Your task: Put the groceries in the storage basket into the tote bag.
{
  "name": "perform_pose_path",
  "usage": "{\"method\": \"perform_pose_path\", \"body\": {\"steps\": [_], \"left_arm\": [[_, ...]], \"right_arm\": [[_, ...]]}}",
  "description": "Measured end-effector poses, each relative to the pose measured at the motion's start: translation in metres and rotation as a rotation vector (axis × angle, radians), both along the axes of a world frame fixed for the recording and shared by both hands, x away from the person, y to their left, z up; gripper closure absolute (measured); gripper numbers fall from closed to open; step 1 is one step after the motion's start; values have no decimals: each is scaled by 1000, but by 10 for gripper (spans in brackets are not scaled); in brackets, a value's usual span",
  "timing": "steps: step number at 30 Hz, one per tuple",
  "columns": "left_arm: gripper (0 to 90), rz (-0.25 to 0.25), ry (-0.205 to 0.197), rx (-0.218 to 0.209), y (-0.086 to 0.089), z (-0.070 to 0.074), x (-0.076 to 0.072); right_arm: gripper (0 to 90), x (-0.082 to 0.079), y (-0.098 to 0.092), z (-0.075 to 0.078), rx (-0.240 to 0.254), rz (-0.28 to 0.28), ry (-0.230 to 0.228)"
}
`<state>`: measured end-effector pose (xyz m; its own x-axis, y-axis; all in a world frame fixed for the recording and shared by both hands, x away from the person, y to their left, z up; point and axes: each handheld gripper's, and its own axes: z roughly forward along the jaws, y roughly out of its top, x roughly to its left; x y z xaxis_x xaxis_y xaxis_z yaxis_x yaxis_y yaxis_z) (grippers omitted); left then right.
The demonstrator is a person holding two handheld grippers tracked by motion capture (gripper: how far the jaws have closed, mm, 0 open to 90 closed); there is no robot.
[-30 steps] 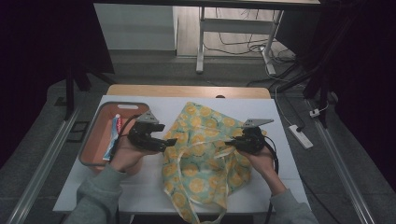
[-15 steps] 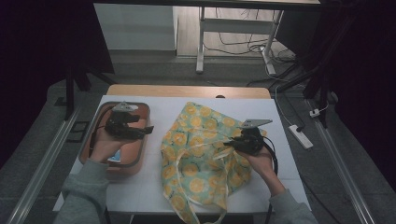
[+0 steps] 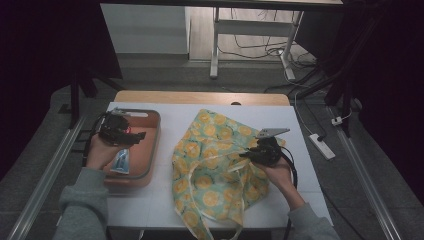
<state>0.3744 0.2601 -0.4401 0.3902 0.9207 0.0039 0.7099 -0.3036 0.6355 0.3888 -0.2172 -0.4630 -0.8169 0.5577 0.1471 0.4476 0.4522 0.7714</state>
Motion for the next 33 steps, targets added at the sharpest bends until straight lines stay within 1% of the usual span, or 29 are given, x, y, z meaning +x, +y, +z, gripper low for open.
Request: {"method": "perform_pose_path", "body": {"steps": [3, 7, 9, 12, 15, 16, 17, 20, 22, 25, 26, 29, 31, 32, 33], "left_arm": [[244, 35, 25, 0, 8, -3, 2], [248, 72, 65, 19, 15, -10, 7], [247, 76, 87, 22, 16, -14, 9], [247, 99, 116, 32, 16, -22, 14], [248, 128, 147, 32, 17, -29, 18], [251, 141, 169, 49, 16, -34, 22], [251, 141, 169, 49, 16, -34, 22], [255, 171, 216, 71, 15, -43, 29], [258, 185, 234, 78, 14, -49, 33], [256, 208, 262, 103, 14, -57, 37], [264, 212, 263, 126, 12, -58, 38], [283, 206, 274, 125, 9, -60, 40], [299, 212, 287, 148, 8, -62, 41], [326, 211, 292, 153, 7, -63, 42], [326, 205, 300, 148, 7, -64, 42]], "right_arm": [[866, 0, 1, -2, -5, 4, 2], [866, 0, 3, -3, -8, 9, 3], [866, 0, 3, -3, -12, 8, 4], [866, 0, 3, -3, -11, 7, 4], [865, -1, 3, -3, -5, 6, 4], [865, -1, 3, -3, -8, 9, 3], [866, -1, 4, -3, -9, 10, 3], [865, -1, 5, -3, -11, 14, 1], [865, -3, 6, -2, -13, 20, -4], [865, -3, 6, -1, -11, 22, -8], [864, -4, 6, -1, -10, 24, -7], [864, -4, 6, -1, -10, 26, -9], [864, -4, 6, -1, -10, 25, -8], [863, -4, 5, -1, -10, 26, -10], [863, -4, 5, -1, -10, 26, -10]]}}
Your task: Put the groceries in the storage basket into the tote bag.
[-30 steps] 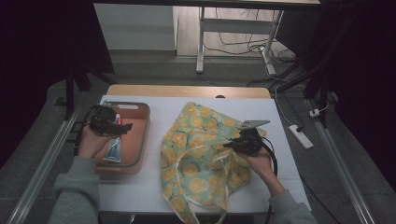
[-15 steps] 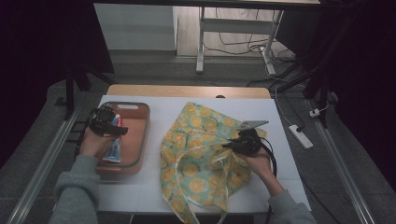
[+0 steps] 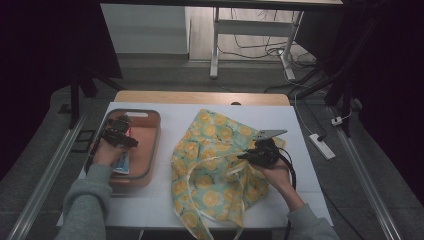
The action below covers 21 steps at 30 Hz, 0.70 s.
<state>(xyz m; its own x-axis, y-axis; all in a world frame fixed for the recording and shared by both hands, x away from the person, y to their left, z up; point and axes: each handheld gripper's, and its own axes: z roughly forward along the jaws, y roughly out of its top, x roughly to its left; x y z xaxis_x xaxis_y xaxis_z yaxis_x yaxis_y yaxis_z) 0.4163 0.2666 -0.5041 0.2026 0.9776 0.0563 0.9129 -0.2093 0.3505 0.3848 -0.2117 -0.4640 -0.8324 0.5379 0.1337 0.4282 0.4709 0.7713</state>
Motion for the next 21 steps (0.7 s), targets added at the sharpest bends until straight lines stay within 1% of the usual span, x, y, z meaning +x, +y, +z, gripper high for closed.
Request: {"method": "perform_pose_path", "body": {"steps": [2, 3, 7, 11, 16, 18, 21], "left_arm": [[337, 13, 1, 7, 0, -1, 0], [383, 24, 3, 13, 0, -1, 0], [475, 48, 19, 31, 2, -1, -1], [477, 59, 26, 43, 1, -3, -1], [495, 64, 31, 39, 1, -4, 1], [510, 60, 31, 46, 0, -4, 1], [578, 41, 27, 52, -1, -3, 0]], "right_arm": [[863, 0, 0, 0, 1, 1, -2], [863, 0, 0, 0, 1, 0, -1], [862, 0, 1, -1, -4, 1, -1], [861, 0, 2, -2, -8, 2, -1], [861, 0, 2, -2, -12, 2, 0], [861, 0, 2, -3, -12, 2, 0], [859, 0, 2, -2, -14, 2, -2]]}}
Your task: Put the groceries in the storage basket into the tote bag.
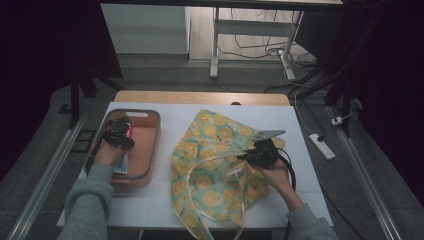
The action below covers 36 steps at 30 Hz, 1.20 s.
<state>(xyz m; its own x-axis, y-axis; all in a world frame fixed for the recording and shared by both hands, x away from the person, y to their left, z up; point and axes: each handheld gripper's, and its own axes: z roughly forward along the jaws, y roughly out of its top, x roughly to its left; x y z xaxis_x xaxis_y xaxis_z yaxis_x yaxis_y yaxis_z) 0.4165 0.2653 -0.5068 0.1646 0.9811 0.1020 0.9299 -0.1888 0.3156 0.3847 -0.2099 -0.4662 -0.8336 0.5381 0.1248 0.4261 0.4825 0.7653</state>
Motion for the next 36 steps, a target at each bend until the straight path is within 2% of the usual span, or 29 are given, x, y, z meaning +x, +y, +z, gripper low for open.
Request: {"method": "perform_pose_path", "body": {"steps": [4, 10, 16, 19, 27, 31, 36], "left_arm": [[670, -23, -3, 15, 0, 2, -1], [733, -52, -29, 15, 4, 6, -4], [760, -56, -50, -34, 13, 9, -6], [764, -57, -57, -79, 19, 9, -7], [772, -90, -75, -136, 21, 11, -11], [774, -106, -109, -153, 21, 16, -15], [776, -137, -170, -197, 21, 32, -22]], "right_arm": [[859, 0, 0, 0, -1, -2, 0], [857, 1, -1, -1, -5, -7, 1], [857, 1, -2, -1, -5, -8, -2], [856, 1, -2, -1, -5, -9, -1], [854, 2, -3, -1, -7, -13, -1], [854, 2, -3, -1, -3, -15, -1], [854, 2, -3, -1, -3, -15, -2]]}}
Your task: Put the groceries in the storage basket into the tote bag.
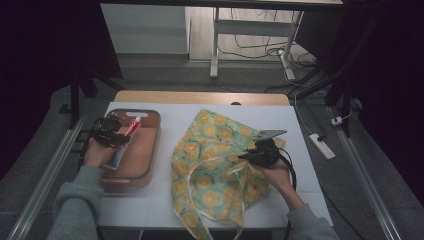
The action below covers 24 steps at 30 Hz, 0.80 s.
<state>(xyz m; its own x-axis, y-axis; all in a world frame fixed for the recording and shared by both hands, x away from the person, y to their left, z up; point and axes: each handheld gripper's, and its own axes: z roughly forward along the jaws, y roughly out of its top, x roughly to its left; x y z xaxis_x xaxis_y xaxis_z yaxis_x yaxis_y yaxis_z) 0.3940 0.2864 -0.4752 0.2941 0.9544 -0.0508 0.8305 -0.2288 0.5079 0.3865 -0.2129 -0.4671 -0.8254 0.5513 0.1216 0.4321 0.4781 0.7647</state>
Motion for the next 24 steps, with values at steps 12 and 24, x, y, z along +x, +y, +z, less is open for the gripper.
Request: {"method": "perform_pose_path", "body": {"steps": [12, 24], "left_arm": [[779, -98, -186, -162, 3, 54, -30], [780, -312, -283, -271, -43, 93, -61]], "right_arm": [[854, 0, 1, 0, -1, -1, -3], [854, 0, 2, 1, 4, -3, -10]]}}
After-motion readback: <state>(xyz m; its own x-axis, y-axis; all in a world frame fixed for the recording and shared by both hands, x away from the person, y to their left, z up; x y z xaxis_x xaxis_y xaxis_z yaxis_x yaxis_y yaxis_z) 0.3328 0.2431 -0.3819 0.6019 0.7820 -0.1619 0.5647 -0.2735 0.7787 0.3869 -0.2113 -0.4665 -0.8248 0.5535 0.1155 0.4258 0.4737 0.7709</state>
